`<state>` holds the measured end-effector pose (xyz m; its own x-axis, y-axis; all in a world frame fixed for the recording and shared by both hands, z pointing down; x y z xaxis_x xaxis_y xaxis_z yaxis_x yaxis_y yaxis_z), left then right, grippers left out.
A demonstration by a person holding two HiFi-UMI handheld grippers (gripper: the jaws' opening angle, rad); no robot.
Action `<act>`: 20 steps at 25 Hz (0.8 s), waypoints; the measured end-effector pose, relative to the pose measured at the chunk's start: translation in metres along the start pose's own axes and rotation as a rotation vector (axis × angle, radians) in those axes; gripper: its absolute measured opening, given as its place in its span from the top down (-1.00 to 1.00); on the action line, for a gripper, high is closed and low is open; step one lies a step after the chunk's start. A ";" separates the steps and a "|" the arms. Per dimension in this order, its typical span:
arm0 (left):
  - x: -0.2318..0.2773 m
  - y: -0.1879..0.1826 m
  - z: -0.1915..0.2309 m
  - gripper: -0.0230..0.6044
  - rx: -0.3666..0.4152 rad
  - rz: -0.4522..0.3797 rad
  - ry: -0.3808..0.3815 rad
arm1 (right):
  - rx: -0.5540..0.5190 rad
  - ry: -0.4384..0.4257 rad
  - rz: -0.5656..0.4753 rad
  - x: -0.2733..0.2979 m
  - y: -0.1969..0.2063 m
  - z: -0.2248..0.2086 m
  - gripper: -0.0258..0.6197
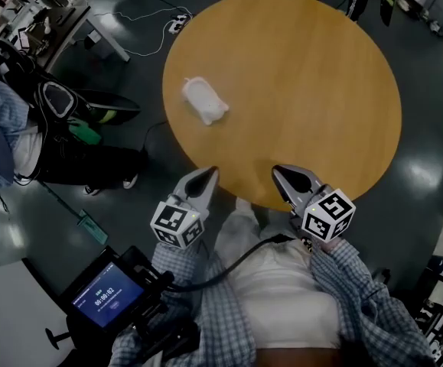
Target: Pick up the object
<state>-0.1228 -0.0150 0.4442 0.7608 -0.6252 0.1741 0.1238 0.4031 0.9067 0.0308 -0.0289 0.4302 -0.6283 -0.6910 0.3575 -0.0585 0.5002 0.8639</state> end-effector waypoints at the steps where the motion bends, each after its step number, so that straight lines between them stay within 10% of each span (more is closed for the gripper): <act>1: 0.003 -0.004 0.009 0.94 0.006 0.008 0.002 | 0.002 0.003 -0.002 0.007 -0.005 0.000 0.91; 8: 0.031 -0.008 0.045 0.94 0.179 0.157 0.003 | 0.023 -0.002 0.041 0.029 -0.004 -0.018 0.91; 15: 0.045 0.004 0.106 0.94 0.728 0.704 0.107 | 0.012 -0.054 0.056 0.062 -0.019 -0.025 0.91; 20: 0.059 0.005 0.149 0.71 0.956 1.035 0.227 | 0.024 -0.050 0.062 0.068 -0.026 -0.041 0.91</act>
<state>-0.1723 -0.1491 0.5164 0.3363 -0.1766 0.9251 -0.9417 -0.0514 0.3325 0.0214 -0.1104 0.4464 -0.6689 -0.6316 0.3919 -0.0364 0.5544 0.8314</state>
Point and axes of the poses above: the fingertips, and each gripper's own axes: x forward along the fingers, z to its left, y out of its underside, the point moved 2 cm from there along -x, backward along the fingers, and after that the axes turned 15 degrees about y, right-handed, at the moved point
